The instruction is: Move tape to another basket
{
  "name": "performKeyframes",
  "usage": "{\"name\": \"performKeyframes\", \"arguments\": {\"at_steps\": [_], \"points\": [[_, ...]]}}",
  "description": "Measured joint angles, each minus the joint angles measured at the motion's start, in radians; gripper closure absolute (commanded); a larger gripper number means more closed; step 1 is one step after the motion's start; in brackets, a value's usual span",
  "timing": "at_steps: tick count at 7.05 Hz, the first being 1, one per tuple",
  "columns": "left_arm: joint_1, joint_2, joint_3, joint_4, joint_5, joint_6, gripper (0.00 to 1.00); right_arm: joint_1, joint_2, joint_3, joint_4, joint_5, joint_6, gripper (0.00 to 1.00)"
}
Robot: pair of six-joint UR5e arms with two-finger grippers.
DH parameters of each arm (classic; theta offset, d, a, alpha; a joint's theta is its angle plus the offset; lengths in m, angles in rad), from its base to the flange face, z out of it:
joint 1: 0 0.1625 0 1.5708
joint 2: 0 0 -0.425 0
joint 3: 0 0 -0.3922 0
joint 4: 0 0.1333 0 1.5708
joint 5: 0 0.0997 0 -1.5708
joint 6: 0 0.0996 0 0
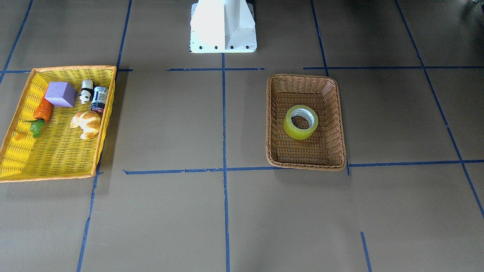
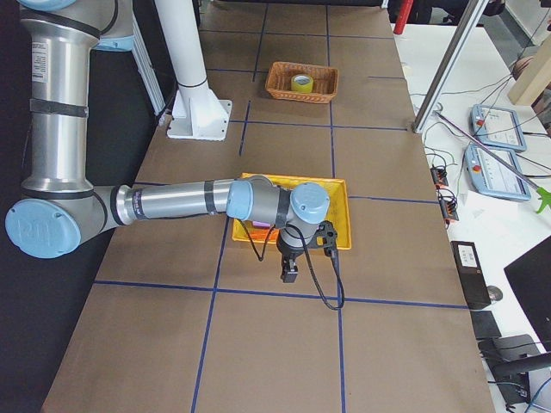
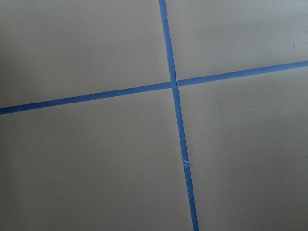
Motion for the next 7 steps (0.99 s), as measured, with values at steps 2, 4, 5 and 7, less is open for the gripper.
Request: {"name": "performKeyframes", "arguments": {"at_steps": [2,4,5,7], "points": [[0.002,0.002,-0.002,-0.005,0.005,-0.018,0.0,0.001,-0.005,-0.001,0.037,-0.001,0.002,0.0],[0.0,0.012,-0.005,-0.021,0.013,-0.018,0.0,0.001,-0.006,-0.001,0.079,-0.037,0.005,0.0],[0.0,0.015,-0.006,-0.037,0.01,-0.02,0.0,0.001,-0.004,0.001,0.084,-0.052,0.009,0.0],[0.0,0.018,-0.006,-0.095,0.014,-0.019,0.0,0.001,0.001,0.004,0.086,-0.058,0.016,0.0]]}}
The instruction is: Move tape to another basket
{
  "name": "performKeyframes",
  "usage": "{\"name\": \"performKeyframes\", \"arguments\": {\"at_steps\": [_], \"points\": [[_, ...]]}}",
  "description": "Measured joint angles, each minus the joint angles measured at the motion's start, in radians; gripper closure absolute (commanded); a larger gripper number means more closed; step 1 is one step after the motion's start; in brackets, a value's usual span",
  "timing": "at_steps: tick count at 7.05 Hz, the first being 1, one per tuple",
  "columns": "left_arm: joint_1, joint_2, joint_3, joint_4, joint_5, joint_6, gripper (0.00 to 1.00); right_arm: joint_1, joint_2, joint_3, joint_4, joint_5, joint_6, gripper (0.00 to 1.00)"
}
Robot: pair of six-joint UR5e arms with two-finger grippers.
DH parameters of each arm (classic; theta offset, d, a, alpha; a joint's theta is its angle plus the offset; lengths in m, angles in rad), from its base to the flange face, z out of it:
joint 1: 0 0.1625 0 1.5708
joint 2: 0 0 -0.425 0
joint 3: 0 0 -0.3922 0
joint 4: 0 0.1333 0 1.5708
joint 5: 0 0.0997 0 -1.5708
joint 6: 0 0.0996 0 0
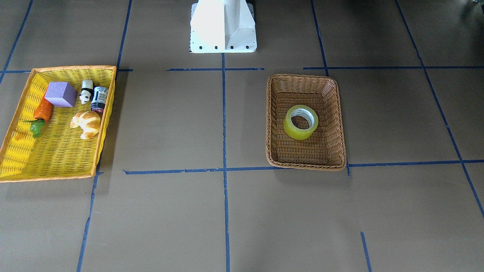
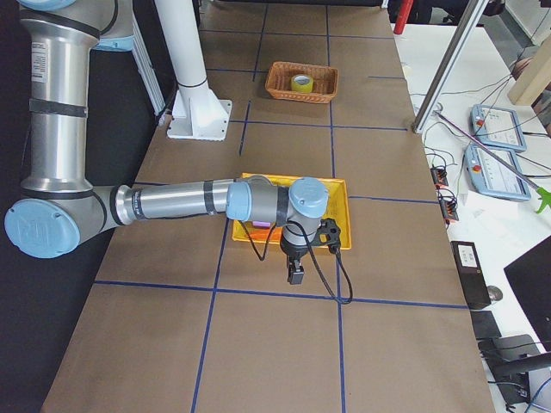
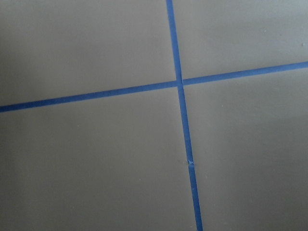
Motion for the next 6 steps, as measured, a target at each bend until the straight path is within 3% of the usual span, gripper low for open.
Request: {"name": "performKeyframes", "arguments": {"at_steps": [6], "points": [[0.001,-0.005,-0.003,-0.017,0.009,0.004,0.0,0.0,0.003,-0.001,0.006,0.002,0.001,0.0]]}}
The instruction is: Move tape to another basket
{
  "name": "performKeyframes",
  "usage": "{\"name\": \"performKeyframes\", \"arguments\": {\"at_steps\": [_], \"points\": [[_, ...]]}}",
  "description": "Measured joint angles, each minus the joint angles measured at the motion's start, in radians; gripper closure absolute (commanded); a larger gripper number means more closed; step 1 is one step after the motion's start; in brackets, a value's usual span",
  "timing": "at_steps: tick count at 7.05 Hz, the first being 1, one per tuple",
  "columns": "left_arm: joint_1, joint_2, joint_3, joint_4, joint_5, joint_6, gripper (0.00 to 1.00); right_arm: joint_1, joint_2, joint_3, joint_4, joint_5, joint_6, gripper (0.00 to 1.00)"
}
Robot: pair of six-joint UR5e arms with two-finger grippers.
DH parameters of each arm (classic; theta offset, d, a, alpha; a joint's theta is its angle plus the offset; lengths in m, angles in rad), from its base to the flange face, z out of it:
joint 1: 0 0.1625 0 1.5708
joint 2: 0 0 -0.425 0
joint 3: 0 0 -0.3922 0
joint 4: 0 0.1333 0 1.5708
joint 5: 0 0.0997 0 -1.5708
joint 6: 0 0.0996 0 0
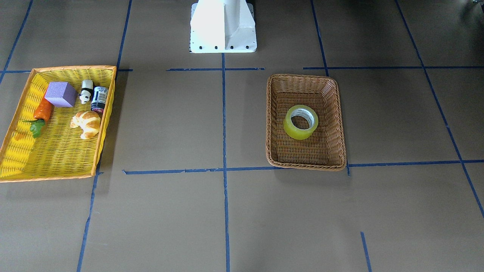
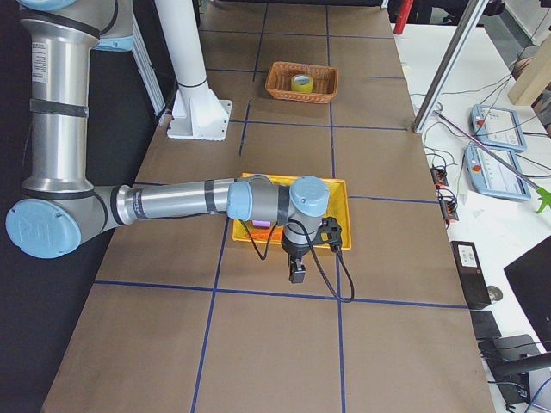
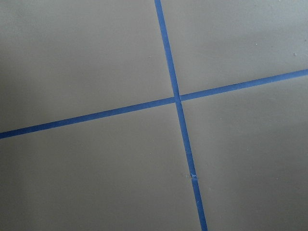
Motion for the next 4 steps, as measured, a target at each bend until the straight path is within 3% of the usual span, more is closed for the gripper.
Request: {"name": "performKeyframes", "arguments": {"at_steps": [4], "points": [[0.0,0.004,0.014,0.004,0.0,-0.002,0.0,0.0,-0.001,0.001,0.0,0.001,0.001,0.0]]}}
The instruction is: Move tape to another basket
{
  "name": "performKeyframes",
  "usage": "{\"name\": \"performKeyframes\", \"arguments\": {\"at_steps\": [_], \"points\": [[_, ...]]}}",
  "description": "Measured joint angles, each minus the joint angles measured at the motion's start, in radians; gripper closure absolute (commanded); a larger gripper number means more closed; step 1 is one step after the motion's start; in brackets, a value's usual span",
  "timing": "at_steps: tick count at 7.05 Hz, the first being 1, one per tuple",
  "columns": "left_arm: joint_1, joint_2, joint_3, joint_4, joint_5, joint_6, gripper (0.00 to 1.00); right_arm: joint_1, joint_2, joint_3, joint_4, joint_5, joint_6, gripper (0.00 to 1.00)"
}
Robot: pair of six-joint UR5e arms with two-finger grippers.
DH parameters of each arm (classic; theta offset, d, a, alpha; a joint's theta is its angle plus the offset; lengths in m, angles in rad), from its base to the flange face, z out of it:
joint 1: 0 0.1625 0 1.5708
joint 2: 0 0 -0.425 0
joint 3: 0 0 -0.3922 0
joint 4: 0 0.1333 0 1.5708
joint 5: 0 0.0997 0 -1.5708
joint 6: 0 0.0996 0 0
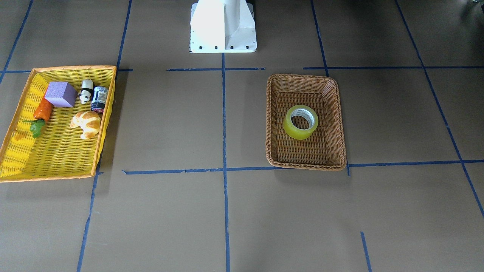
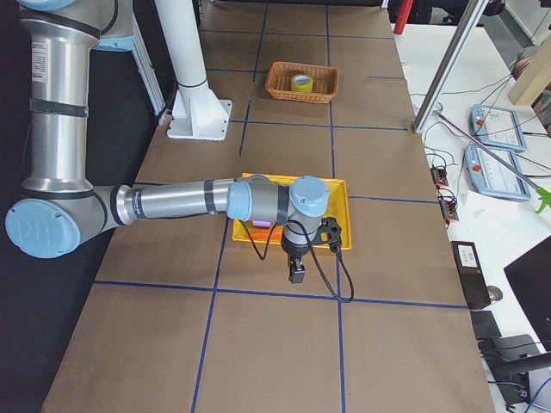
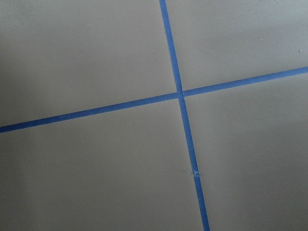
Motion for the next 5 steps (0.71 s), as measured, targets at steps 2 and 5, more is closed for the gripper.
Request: {"name": "performKeyframes", "arguments": {"at_steps": [2,5], "points": [[0.001,-0.001,0.001,0.003,0.002,-0.001,0.0,0.0,0.001,0.0,0.0,0.0,0.0,0.0],[0.001,-0.002,-0.009,0.003,0.057,0.002,0.0,0.0,0.001,-0.001,0.0,0.001,0.0,0.0]]}}
